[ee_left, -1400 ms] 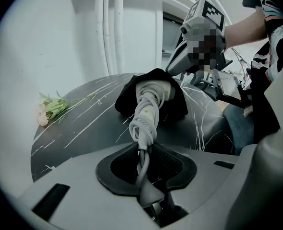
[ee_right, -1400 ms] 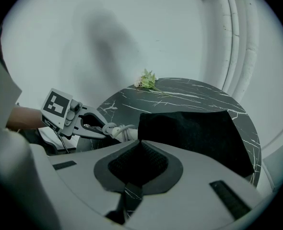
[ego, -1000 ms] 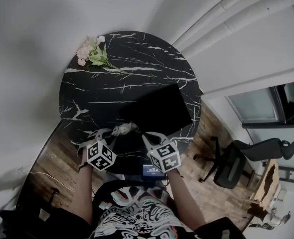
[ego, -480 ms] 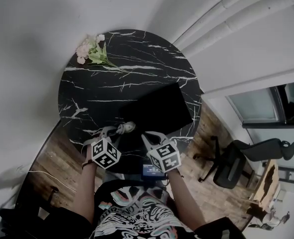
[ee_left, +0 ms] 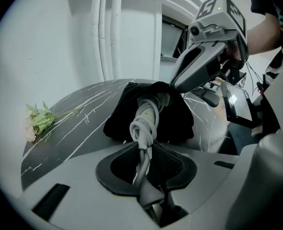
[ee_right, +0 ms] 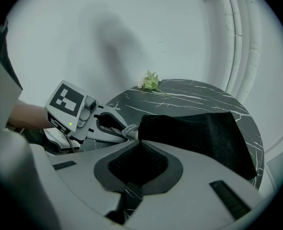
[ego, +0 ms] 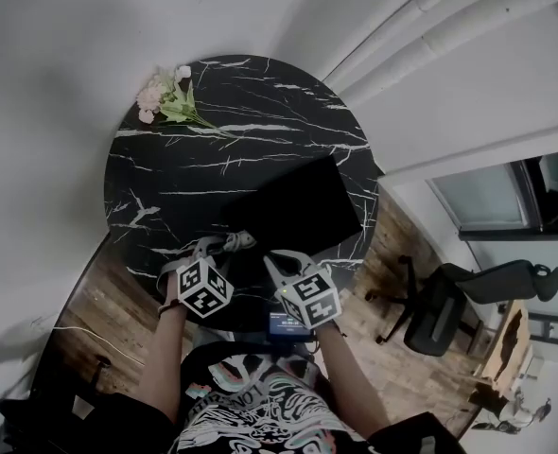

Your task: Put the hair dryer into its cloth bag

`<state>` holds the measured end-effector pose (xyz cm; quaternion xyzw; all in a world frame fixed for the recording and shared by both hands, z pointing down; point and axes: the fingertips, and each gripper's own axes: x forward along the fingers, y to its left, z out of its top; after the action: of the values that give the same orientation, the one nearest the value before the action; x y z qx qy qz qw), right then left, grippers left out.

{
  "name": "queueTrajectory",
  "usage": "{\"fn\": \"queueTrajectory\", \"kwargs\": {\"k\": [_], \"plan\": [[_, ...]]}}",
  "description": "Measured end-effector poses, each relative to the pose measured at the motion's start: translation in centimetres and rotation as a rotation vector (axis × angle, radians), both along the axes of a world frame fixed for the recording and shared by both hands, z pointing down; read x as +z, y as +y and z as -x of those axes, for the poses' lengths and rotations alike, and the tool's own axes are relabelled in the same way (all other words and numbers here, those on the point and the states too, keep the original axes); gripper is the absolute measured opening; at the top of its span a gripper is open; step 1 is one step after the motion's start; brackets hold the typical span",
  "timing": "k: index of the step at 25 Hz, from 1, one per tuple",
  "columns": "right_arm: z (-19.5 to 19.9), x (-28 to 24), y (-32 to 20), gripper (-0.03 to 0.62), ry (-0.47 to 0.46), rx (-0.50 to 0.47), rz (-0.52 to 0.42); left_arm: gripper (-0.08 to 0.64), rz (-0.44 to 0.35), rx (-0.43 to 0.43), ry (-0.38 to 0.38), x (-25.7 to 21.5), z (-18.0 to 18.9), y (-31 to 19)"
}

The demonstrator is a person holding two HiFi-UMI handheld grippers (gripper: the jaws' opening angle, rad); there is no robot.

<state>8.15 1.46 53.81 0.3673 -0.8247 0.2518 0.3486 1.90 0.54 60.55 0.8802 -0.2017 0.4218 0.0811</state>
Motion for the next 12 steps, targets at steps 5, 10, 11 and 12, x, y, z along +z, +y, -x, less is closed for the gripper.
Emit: {"fn": "queueTrajectory", "kwargs": {"k": [5, 10, 11, 12], "plan": [[-0.1, -0.1, 0.0, 0.021, -0.007, -0.004, 0.004, 0.098, -0.005, -0.008, 0.004, -0.2, -1.1, -0.5], [0.0, -0.1, 0.2, 0.021, -0.012, -0.013, 0.005, 0.098, -0.002, -0.019, 0.013, -0.2, -2.3, -0.8], [-0.1, -0.1, 0.2, 0.021, -0.014, -0.014, 0.005, 0.098, 0.000, -0.019, 0.016, -0.2, -2.6, -0.8], [-0.1, -0.1, 0.2, 0.021, -0.016, -0.014, 0.005, 0.098, 0.002, -0.020, 0.019, -0.2, -2.8, -0.8]]}}
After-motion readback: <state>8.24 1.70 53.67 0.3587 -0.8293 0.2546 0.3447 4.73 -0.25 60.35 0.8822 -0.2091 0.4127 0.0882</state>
